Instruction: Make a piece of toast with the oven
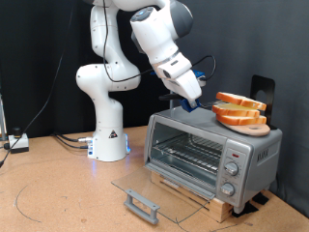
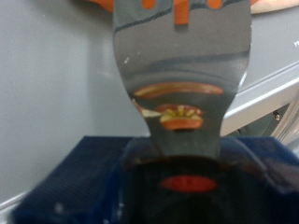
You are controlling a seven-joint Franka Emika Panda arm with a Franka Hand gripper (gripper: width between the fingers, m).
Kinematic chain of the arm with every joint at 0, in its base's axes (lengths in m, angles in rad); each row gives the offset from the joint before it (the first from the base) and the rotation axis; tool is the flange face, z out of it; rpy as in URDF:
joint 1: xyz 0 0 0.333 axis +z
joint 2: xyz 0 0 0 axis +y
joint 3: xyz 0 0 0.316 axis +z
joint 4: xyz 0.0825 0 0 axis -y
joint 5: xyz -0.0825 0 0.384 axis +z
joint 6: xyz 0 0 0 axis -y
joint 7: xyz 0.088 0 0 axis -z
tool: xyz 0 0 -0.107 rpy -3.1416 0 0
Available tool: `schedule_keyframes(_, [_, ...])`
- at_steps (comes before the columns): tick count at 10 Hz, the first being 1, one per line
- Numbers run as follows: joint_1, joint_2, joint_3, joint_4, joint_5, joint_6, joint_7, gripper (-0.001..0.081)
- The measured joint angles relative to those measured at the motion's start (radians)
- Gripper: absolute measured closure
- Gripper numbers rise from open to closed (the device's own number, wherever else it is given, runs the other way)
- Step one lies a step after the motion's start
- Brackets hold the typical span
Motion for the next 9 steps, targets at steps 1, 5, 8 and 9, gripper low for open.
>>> schedule_keyframes(1, [0.0,0.0,0.015,0.0,0.0,0.014,0.021,0.0408])
schedule_keyframes(5, [0.001,0.007,0.085,0.009,-0.001,0.077,0.087,0.0408])
schedule_keyframes(8, [0.003,0.01,0.132,0.016,-0.001,0.085,0.127,0.0408])
schedule_keyframes(9, [0.003,0.011,0.149,0.016,-0.001,0.087,0.14,0.0408])
